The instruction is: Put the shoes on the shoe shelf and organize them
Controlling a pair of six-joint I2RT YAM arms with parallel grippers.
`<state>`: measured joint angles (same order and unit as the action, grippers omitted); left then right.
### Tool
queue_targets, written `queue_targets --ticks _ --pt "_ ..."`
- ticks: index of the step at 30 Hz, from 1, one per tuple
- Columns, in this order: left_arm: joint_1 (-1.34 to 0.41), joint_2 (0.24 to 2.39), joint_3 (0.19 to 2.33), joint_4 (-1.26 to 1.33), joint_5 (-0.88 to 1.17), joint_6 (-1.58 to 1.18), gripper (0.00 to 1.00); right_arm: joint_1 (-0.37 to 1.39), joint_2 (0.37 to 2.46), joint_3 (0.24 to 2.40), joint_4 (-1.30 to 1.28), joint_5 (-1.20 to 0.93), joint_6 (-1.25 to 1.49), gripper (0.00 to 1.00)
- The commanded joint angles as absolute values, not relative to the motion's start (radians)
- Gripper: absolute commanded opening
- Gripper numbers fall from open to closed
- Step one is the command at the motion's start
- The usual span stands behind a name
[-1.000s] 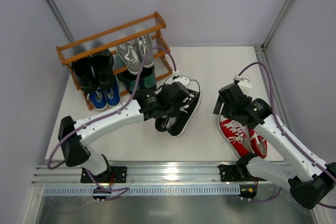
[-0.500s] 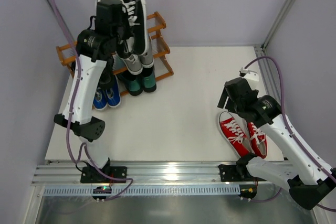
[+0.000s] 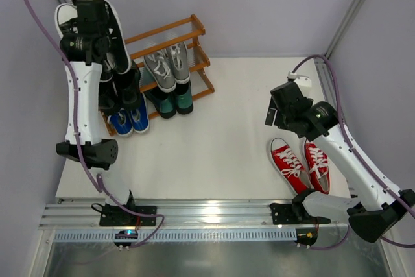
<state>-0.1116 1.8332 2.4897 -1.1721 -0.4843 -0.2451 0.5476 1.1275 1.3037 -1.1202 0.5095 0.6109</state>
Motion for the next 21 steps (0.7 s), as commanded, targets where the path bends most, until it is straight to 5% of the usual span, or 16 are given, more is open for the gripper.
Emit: queue_targets --ticks 1,21 --pt "-0.057 1.787 2.496 -1.072 -0.509 -0.218 0.00 0.545 1.153 1.376 -1.138 0.506 0.568 0.75" --pt "0.061 1.836 2.413 -1.032 -0.328 -0.107 0.00 0.545 1.253 1.439 -1.100 0.445 0.551 0.72"
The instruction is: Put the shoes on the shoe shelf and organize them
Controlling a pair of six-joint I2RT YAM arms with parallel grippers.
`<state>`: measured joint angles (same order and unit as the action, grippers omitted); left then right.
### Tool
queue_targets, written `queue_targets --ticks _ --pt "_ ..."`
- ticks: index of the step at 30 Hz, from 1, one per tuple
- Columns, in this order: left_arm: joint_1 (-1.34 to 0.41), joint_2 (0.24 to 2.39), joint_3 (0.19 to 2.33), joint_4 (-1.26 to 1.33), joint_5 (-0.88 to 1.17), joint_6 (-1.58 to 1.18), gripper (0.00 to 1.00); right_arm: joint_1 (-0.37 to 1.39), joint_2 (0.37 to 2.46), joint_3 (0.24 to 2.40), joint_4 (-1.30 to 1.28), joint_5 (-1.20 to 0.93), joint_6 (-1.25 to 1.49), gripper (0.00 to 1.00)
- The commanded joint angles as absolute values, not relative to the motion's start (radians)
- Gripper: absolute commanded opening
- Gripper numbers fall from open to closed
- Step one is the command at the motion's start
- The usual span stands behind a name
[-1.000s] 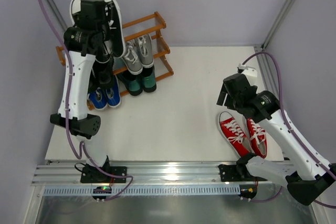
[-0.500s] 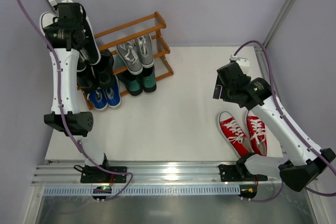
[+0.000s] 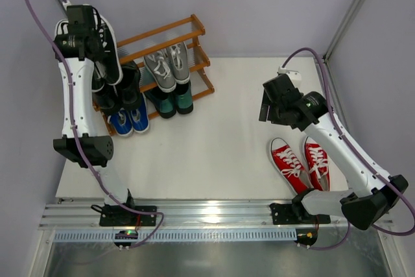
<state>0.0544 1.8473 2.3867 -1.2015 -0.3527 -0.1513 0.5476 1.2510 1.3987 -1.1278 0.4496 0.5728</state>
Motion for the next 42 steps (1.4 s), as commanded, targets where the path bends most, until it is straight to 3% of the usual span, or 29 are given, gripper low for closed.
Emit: queue_targets --ticks 1,8,19,24,29,42 --pt "0.061 1.839 2.411 -1.031 -0.316 -0.107 0.00 0.545 1.252 1.437 -1.097 0.446 0.549 0.72" --pt "0.061 1.839 2.398 -1.003 -0.220 -0.110 0.00 0.545 1.262 1.437 -1.083 0.446 0.537 0.72" --pt "0.063 1.870 2.401 -0.983 -0.227 -0.120 0.00 0.545 1.282 1.439 -1.062 0.446 0.509 0.72" --pt "0.061 1.856 2.388 -0.980 -0.230 -0.143 0.30 0.543 1.292 1.434 -1.051 0.443 0.500 0.72" --pt "0.063 1.839 2.379 -0.957 -0.235 -0.147 0.41 0.545 1.295 1.433 -1.045 0.442 0.494 0.72" --pt "0.061 1.806 2.362 -0.940 -0.270 -0.179 0.46 0.542 1.278 1.390 -1.029 0.439 0.495 0.72"
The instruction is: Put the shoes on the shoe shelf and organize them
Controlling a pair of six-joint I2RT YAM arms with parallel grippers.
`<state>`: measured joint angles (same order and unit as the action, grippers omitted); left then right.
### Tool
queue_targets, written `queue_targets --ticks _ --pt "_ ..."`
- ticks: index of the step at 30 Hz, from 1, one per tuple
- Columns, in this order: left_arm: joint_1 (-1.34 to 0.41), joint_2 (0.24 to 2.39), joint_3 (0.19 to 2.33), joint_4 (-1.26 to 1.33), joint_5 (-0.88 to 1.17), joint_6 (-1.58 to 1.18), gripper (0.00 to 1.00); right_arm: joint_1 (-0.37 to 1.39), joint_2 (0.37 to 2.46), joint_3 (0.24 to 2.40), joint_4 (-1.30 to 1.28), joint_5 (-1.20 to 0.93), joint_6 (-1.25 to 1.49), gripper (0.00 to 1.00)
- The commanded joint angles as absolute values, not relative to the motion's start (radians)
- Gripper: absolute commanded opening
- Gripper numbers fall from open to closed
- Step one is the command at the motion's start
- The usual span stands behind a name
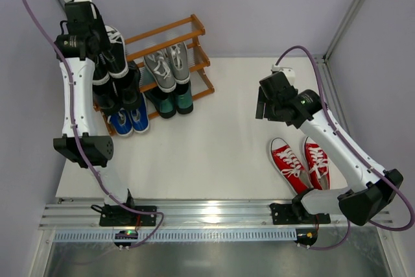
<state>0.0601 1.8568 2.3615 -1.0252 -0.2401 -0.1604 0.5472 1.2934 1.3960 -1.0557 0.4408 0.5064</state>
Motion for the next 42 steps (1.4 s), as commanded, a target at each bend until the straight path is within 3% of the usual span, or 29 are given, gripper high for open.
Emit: queue_targets --ticks 1,11,20,24,29,30,36,42 --pt "0.063 1.805 2.362 -0.940 -0.284 -0.184 0.46 0.541 1.276 1.388 -1.026 0.437 0.497 0.72" --pt "0.058 1.638 2.189 -0.782 -0.240 -0.271 0.53 0.540 1.250 1.358 -1.012 0.434 0.511 0.72" --pt "0.051 1.611 2.187 -0.838 -0.206 -0.313 0.55 0.538 1.187 1.261 -0.966 0.413 0.541 0.72" --pt "0.011 1.568 2.174 -0.807 -0.057 -0.353 0.57 0.537 1.157 1.229 -0.954 0.425 0.554 0.77" --pt "-0.338 1.504 2.059 -0.778 -0.023 -0.359 0.67 0.499 1.109 1.223 -0.983 0.469 0.589 0.91" --pt "-0.391 1.496 2.024 -0.737 -0.012 -0.370 0.70 0.479 1.100 1.233 -0.994 0.483 0.606 0.99" --pt "-0.707 1.480 1.672 -0.546 -0.066 -0.563 0.80 0.332 0.985 1.330 -1.172 0.638 0.681 0.98" --pt "-1.001 1.725 1.757 -0.523 -0.118 -0.603 0.86 0.127 0.881 1.500 -1.253 0.704 0.657 0.98"
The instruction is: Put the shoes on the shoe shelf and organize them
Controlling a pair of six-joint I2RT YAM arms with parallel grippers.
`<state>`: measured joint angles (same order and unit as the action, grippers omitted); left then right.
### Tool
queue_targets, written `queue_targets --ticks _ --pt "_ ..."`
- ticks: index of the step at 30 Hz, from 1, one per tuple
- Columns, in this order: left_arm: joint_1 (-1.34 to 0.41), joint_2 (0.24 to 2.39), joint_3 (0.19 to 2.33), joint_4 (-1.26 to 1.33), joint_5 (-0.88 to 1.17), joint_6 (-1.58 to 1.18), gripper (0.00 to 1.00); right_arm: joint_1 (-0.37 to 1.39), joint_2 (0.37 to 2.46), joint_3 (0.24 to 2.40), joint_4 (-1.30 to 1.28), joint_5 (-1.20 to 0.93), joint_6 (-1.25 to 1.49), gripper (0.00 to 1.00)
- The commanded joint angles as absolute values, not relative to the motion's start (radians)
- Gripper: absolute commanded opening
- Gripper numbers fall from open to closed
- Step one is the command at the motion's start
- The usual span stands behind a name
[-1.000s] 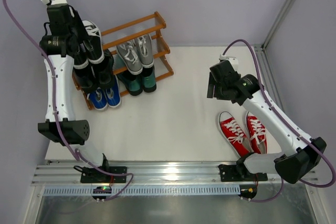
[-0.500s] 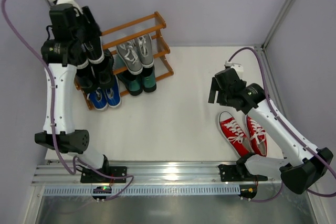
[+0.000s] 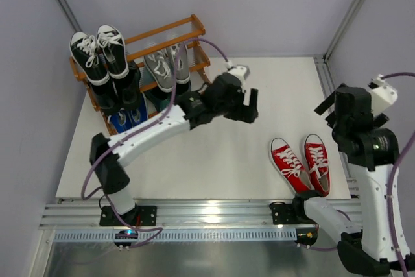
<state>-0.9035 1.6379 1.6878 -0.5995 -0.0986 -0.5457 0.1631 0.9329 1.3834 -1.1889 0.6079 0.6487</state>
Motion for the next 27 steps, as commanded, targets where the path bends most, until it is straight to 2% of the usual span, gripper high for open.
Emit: queue_targets --ticks 1,6,11,13,23,27 --pt "-1.021 1.802 1.770 -0.515 -0.104 -0.638 0.86 0.120 0.868 1.526 -1.264 0.738 0.654 0.98" --pt "-1.132 1.969 1.847 -0.449 -0.065 -0.811 0.90 0.120 0.873 1.640 -1.371 0.836 0.679 0.98" --pt "-1.238 2.167 2.020 -0.503 -0.003 -0.886 0.91 0.120 0.823 1.557 -1.445 0.804 0.758 0.98" --pt "-1.270 2.216 2.104 -0.508 0.073 -0.905 1.00 0.120 0.795 1.508 -1.442 0.782 0.759 0.98" --pt "-1.327 2.526 2.411 -0.678 0.181 -1.029 1.00 0.120 0.716 1.473 -1.535 0.707 0.773 0.98" --pt "-1.331 2.621 2.457 -0.735 0.183 -1.054 0.99 0.118 0.693 1.444 -1.537 0.669 0.781 0.98"
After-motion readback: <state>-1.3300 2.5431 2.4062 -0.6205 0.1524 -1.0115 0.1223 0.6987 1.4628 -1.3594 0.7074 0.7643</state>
